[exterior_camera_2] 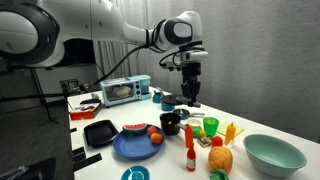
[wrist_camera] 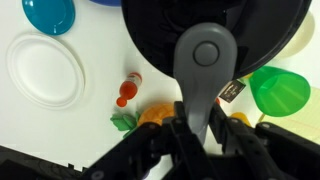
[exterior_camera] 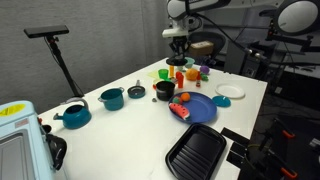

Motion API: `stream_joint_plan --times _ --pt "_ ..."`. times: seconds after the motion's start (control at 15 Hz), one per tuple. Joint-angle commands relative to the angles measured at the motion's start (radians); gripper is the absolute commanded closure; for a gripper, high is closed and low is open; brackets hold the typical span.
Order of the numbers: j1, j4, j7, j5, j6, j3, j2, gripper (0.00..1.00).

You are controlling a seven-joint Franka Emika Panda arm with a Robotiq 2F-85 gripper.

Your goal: Uncover the small black pot

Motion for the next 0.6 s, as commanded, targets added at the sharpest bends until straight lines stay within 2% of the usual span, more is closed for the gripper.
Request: stream_joint_plan --times 0.0,0.27,0.53 --pt "-0.011 -0.243 -0.017 -0.006 0.078 -0.01 -0.14 0.93" --pt "-0.024 -0.438 -0.002 0.003 0.111 -0.015 -0.218 0.93" --pt "-0.031 -0.639 0.022 -0.008 0.166 -0.048 -0.278 0.93"
